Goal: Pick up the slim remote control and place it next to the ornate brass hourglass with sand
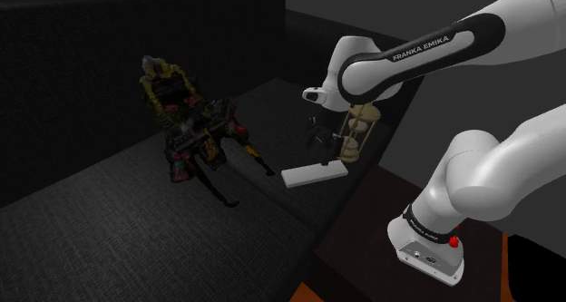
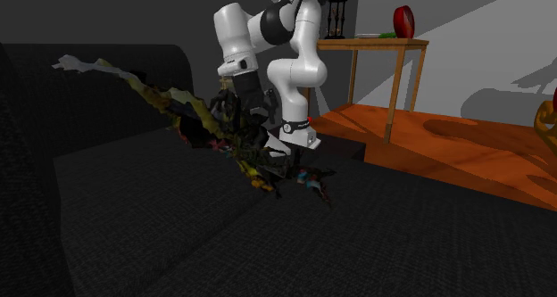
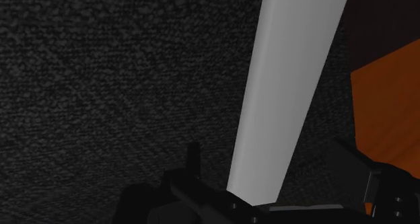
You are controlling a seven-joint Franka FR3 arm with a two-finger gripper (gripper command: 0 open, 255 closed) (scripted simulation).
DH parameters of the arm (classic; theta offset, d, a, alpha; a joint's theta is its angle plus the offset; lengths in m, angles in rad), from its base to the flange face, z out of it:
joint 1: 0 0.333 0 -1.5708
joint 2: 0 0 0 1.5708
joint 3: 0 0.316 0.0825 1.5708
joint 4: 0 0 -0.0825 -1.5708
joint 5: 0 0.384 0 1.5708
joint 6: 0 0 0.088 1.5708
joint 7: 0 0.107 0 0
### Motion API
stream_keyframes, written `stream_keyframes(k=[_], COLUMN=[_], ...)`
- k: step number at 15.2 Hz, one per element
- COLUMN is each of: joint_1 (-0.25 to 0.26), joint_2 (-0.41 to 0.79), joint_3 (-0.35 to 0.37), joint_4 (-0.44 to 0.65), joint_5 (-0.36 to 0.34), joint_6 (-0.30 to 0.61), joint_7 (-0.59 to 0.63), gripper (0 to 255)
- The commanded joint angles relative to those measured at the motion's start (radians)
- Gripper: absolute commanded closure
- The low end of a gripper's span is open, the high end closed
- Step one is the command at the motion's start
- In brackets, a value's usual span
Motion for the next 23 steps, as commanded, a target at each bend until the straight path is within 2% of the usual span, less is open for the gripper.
stream_keyframes(k=[1, 3, 11, 12, 21, 22, 23], joint_1=[0.009, 0.020, 0.020, 0.020, 0.017, 0.017, 0.021], joint_2=[0.024, 0.053, 0.052, 0.052, 0.044, 0.044, 0.062], joint_3=[0.002, 0.006, 0.007, 0.007, 0.004, 0.004, 0.034], joint_4=[-0.011, -0.026, -0.025, -0.025, -0.020, -0.020, 0.031], joint_5=[0.013, 0.031, 0.031, 0.031, 0.029, 0.029, -0.010], joint_6=[0.035, 0.079, 0.079, 0.079, 0.079, 0.079, 0.009], joint_7=[-0.010, -0.020, -0.020, -0.020, -0.019, -0.019, 0.026], gripper=[0, 0, 0, 255, 255, 0, 0])
